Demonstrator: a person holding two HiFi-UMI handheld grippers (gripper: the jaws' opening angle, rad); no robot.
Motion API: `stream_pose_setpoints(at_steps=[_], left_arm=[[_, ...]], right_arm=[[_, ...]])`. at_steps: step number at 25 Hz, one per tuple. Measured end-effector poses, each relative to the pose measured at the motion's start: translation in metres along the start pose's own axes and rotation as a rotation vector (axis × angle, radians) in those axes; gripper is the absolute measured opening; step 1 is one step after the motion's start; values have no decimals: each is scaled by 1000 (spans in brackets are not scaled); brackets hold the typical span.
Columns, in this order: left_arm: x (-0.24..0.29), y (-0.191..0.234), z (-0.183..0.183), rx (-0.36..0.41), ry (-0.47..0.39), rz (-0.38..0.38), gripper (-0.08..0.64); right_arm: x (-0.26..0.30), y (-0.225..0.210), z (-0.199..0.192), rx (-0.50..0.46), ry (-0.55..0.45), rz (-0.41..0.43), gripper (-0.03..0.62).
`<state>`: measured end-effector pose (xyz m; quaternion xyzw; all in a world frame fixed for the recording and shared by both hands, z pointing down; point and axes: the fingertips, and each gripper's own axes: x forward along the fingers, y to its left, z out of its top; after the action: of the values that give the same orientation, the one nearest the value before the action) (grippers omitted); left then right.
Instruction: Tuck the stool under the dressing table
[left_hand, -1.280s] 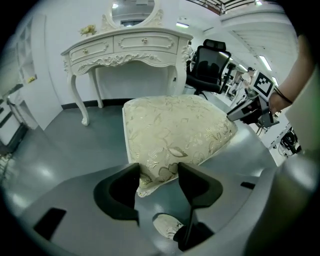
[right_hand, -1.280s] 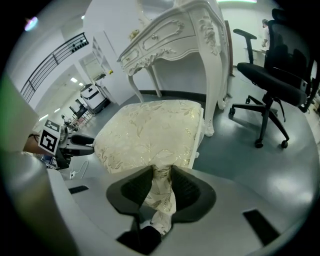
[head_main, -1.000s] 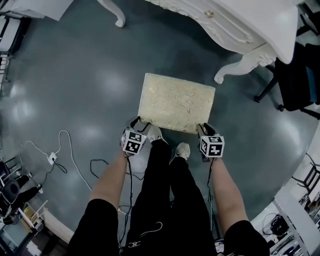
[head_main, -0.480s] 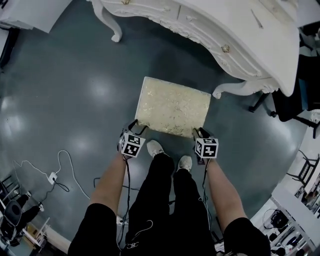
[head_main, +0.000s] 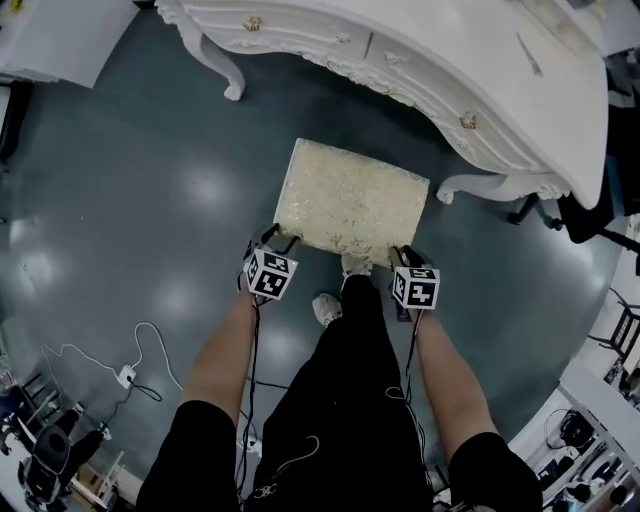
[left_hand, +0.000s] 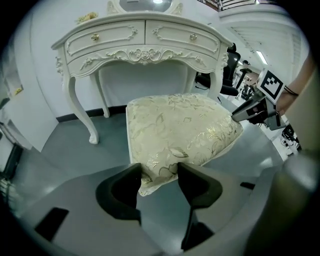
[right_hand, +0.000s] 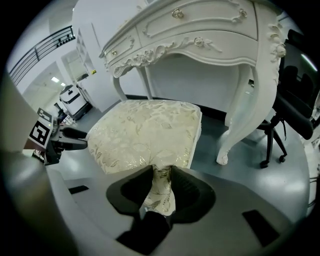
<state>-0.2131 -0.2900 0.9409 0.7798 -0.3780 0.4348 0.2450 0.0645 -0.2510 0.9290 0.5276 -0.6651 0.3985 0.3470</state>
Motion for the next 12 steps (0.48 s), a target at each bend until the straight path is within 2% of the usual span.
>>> stream_pose_setpoints(at_steps=[6, 12], left_arm=[[20, 28, 29, -1, -24, -3, 242], [37, 62, 63, 24, -50, -6, 242]], right_arm=[[24, -5, 44, 4, -51, -75, 132], [41, -3, 82, -24, -56, -48, 133]])
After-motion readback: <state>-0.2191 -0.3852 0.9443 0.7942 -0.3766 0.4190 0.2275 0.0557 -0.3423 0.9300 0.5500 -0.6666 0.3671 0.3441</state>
